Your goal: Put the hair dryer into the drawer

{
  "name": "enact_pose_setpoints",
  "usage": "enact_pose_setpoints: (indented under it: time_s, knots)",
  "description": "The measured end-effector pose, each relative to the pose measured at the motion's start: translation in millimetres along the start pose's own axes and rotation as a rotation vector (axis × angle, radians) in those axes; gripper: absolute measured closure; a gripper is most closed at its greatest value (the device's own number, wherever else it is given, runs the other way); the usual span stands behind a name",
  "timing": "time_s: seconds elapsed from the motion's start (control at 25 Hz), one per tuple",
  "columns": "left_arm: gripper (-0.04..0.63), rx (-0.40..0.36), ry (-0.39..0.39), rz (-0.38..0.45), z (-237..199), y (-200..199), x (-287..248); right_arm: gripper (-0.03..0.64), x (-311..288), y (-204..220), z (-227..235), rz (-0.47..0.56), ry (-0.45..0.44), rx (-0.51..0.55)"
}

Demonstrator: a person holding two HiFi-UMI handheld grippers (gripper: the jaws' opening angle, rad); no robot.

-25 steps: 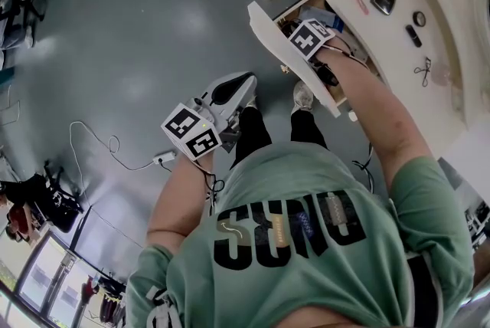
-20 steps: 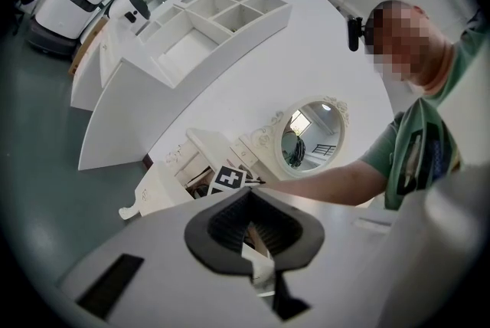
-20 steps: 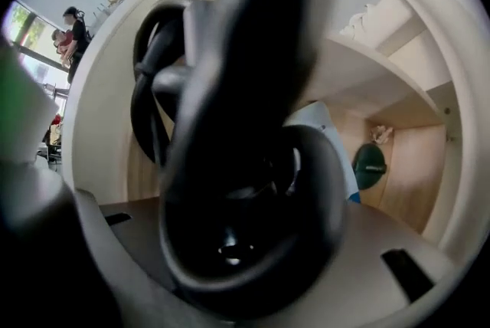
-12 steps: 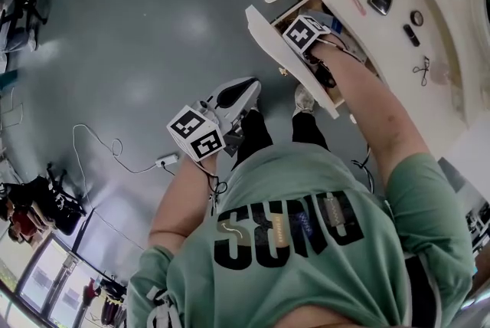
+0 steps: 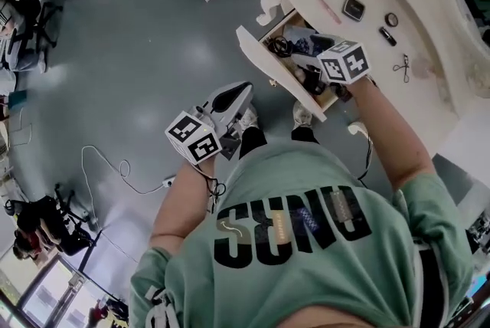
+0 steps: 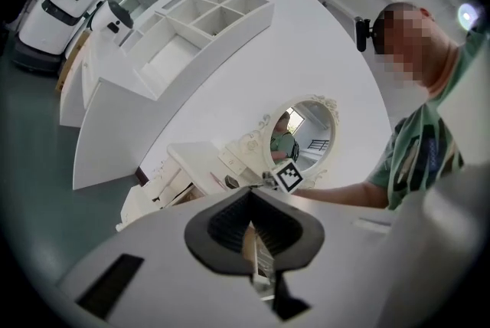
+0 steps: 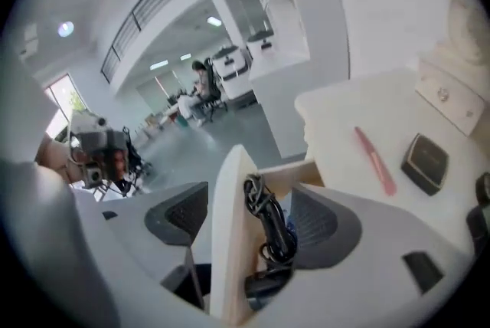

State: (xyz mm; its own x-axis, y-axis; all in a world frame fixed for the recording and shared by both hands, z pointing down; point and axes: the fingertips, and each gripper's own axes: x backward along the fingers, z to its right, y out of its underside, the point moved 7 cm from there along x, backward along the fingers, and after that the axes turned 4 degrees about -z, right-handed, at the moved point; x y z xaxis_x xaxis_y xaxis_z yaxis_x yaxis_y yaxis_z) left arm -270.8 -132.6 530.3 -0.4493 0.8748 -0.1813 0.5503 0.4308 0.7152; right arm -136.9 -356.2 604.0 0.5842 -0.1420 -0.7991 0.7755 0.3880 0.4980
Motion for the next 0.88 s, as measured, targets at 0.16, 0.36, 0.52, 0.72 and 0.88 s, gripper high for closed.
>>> enact_pose_setpoints:
  time_s: [0.16, 0.36, 0.52, 0.72, 0.88]
  knots:
    - [0.588, -0.070, 0.019, 0.043, 30.2, -31.9, -2.5, 0.355, 100.7, -15.9, -4.4, 0.279, -0.034, -0.035]
    - [0.588, -0.148, 0.048, 0.090, 80.9, -67.9, -5.3, 0.444, 202.5, -11.8, -19.4, 0.485, 0.027, -0.012]
    - [0.588, -0.213, 0.071, 0.128, 117.6, -88.4, -4.2, 0.514, 261.5, -2.2, -42.7, 0.632, 0.054, 0.035]
    - [0.588, -0.286, 0.085, 0.155, 150.7, -105.8, 3.7, 0.602, 308.1, 13.8, -65.3, 0.753, 0.092, 0.048]
    - [0.588, -0.323, 0.091, 0.167, 164.9, -106.4, 9.5, 0.621, 327.8, 31.4, -71.2, 0.808, 0.111, 0.044]
